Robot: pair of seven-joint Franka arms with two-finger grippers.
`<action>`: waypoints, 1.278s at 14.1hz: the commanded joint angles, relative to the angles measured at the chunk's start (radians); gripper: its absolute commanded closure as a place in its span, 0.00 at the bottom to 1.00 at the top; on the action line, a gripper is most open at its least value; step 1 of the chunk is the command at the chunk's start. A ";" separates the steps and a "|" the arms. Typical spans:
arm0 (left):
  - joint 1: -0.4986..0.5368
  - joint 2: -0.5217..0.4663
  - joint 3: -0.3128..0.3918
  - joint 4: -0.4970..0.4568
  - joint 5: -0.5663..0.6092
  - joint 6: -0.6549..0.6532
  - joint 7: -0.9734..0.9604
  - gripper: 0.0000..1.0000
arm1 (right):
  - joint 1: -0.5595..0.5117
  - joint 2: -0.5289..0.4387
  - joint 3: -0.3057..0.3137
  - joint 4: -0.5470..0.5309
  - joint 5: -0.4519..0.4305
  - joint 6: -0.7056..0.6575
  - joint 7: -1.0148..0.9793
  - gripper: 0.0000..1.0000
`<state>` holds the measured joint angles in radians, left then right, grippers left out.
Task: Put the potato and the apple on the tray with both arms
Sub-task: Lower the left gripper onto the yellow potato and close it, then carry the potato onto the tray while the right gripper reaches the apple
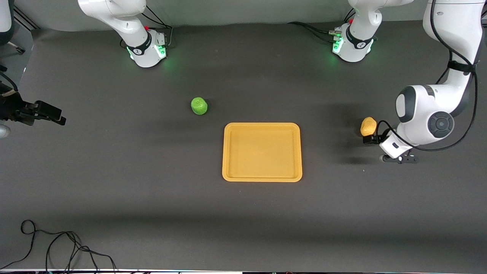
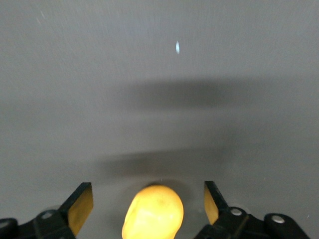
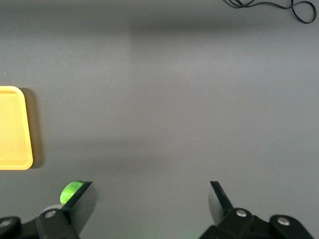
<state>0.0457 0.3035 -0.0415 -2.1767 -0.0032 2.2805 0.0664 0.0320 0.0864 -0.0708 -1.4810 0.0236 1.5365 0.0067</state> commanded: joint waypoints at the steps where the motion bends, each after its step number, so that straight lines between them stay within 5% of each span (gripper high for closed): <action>1: -0.015 -0.040 0.003 -0.080 0.011 -0.001 0.158 0.04 | 0.002 0.010 -0.001 0.015 -0.007 0.002 -0.016 0.00; 6: -0.061 -0.020 0.003 -0.133 0.011 0.000 0.259 0.18 | 0.005 0.009 -0.001 0.015 -0.007 0.001 -0.011 0.00; 7: -0.076 -0.017 0.003 -0.137 0.011 0.007 0.260 0.38 | 0.008 0.006 -0.001 0.010 -0.005 0.002 -0.011 0.00; 10: -0.098 -0.006 0.002 -0.099 0.019 -0.007 0.263 0.75 | 0.104 -0.042 0.005 -0.056 -0.005 0.008 0.066 0.00; 13: -0.141 0.008 -0.020 0.155 -0.043 -0.325 0.170 1.00 | 0.260 -0.111 0.005 -0.190 -0.007 0.054 0.261 0.00; 15: -0.197 0.077 -0.024 0.367 -0.090 -0.487 0.048 1.00 | 0.372 -0.170 0.005 -0.307 -0.007 0.127 0.391 0.00; 18: -0.286 0.192 -0.026 0.518 -0.222 -0.414 -0.170 1.00 | 0.553 -0.249 0.005 -0.470 -0.010 0.215 0.585 0.00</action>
<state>-0.1758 0.3614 -0.0761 -1.7805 -0.1669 1.8402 0.0214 0.4983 -0.0609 -0.0547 -1.8015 0.0239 1.6829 0.4939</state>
